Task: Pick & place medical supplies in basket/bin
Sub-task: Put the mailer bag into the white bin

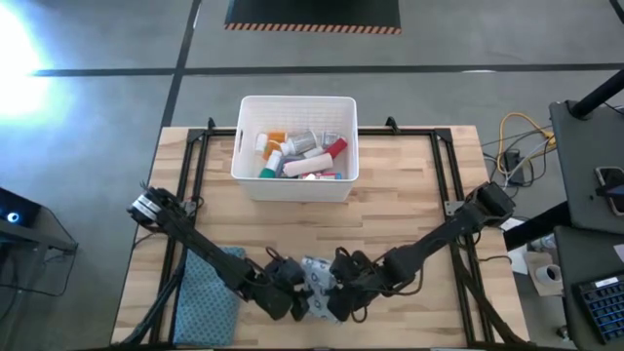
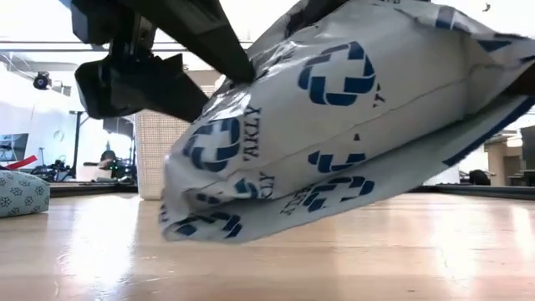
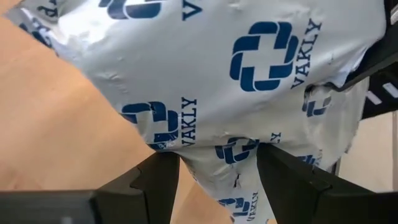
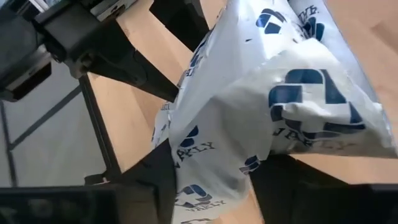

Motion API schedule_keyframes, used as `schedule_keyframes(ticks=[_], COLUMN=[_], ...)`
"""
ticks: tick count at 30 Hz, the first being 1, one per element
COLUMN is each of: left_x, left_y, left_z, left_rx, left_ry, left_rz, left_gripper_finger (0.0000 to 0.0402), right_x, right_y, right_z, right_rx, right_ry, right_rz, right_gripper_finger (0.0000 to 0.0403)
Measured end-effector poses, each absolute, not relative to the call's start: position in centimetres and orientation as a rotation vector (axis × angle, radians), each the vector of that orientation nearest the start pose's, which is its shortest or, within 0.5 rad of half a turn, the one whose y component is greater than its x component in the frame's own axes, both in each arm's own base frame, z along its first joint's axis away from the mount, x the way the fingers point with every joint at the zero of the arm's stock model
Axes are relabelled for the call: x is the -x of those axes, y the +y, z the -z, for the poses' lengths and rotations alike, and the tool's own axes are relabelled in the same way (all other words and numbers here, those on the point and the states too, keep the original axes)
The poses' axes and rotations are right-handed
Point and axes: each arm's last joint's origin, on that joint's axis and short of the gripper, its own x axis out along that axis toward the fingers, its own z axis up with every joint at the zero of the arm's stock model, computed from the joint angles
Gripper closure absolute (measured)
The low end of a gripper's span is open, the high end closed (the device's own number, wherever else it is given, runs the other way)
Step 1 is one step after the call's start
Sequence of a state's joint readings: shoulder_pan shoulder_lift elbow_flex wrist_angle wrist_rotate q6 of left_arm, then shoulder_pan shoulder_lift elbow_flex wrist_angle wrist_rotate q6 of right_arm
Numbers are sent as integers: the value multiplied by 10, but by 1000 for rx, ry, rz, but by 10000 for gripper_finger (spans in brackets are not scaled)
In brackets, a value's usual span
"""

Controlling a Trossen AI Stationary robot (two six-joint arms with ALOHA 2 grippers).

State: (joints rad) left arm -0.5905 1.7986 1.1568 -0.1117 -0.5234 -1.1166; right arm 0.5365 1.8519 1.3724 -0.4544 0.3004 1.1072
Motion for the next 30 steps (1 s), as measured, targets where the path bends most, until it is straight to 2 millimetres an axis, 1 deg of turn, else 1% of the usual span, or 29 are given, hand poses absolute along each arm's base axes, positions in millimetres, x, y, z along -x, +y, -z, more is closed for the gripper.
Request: schedule_keyframes(ticks=[1, 4, 8, 11, 14, 17, 19, 20, 22, 23, 26, 30], left_x=[-323, -321, -313, -303, -288, -268, -252, -243, -225, -220, -208, -204], left_y=[-199, -197, -195, -197, -198, -197, -200, -199, -197, -195, -192, -190], left_z=[-200, -207, -225, -247, -276, -307, -332, -341, -355, -361, -371, -378], left_rx=[682, 691, 703, 724, 758, 771, 795, 787, 750, 732, 666, 672], left_ry=[579, 565, 549, 508, 421, 298, 213, 175, 126, 103, 59, 39], left_rz=[-290, -289, -273, -244, -216, -213, -170, -177, -176, -182, -229, -223], left_gripper_finger=[208, 208, 208, 208, 208, 208, 208, 208, 208, 208, 208, 208], right_x=[-344, -344, -346, -345, -339, -330, -322, -319, -312, -305, -294, -297], right_y=[194, 194, 195, 194, 189, 180, 169, 162, 149, 141, 116, 74], right_z=[-222, -229, -248, -272, -305, -340, -358, -369, -389, -397, -423, -446], right_rx=[-639, -603, -555, -517, -489, -451, -390, -379, -358, -342, -357, -317], right_ry=[853, 858, 852, 832, 769, 685, 613, 577, 512, 510, 484, 429], right_rz=[271, 274, 277, 276, 299, 358, 466, 509, 604, 642, 722, 819], right_gripper_finger=[261, 262, 262, 262, 262, 263, 263, 263, 263, 263, 264, 264])
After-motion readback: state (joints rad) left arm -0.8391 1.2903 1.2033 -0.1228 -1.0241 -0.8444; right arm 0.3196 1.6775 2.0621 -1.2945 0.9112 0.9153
